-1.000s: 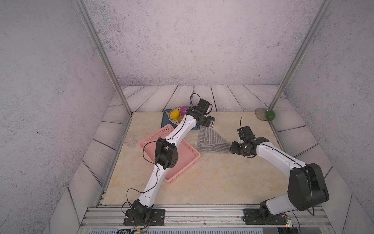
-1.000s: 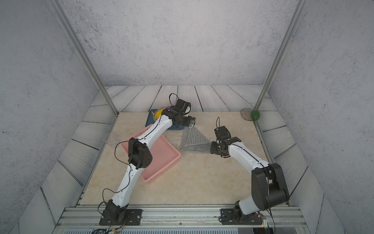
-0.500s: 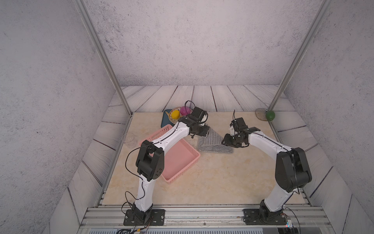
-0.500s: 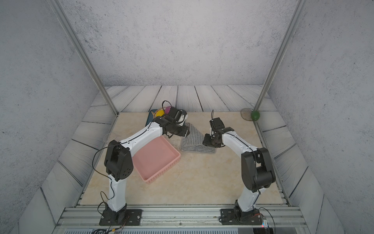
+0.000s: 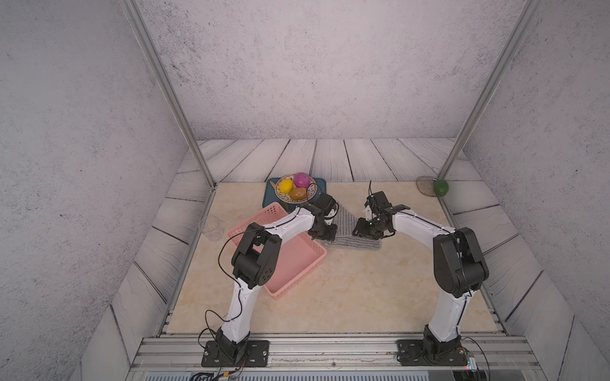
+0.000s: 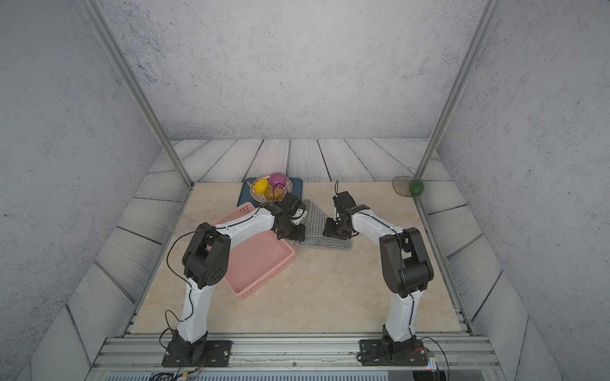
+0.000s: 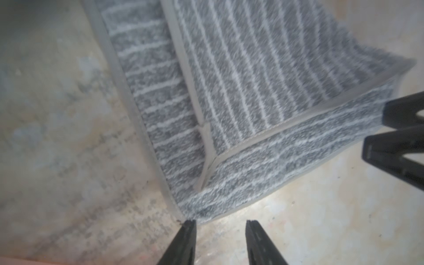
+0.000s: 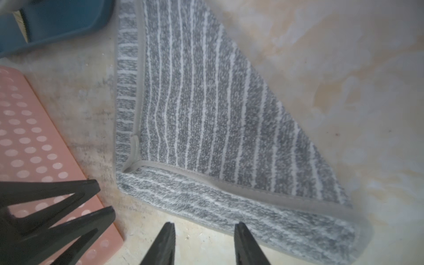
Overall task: Fold the square dishcloth
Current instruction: Move the bin to the center of the board, then flatten out the cleaning item at the center of the board.
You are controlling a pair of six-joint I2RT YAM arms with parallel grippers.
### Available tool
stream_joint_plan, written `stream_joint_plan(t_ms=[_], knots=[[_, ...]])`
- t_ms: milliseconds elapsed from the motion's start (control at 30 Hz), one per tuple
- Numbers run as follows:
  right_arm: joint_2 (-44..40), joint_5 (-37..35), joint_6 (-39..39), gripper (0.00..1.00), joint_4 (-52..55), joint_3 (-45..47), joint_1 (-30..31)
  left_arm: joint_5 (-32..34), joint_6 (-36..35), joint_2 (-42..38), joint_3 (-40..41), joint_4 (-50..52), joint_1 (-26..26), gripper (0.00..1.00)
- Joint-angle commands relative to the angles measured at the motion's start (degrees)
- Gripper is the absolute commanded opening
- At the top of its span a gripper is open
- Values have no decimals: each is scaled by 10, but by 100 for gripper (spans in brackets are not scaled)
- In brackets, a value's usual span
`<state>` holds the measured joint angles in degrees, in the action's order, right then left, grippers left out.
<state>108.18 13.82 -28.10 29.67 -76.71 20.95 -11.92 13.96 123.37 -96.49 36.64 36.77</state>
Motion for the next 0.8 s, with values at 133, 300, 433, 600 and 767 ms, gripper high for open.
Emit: stream_joint_plan(t_ms=[133,300,433,600,767], knots=[[41,-12,-42,52,-6,-25,8,92,-15,-36,39,31,-4,41],[52,-22,-91,55,-22,-34,8,99,-20,-40,41,21,-7,41],[63,-40,-130,54,-32,-40,8,89,-9,-37,31,3,-6,46],[72,-59,-156,51,-50,-42,7,88,6,-19,12,-5,-6,58],[80,-69,-166,48,-61,-49,8,94,18,3,0,-7,-4,59]])
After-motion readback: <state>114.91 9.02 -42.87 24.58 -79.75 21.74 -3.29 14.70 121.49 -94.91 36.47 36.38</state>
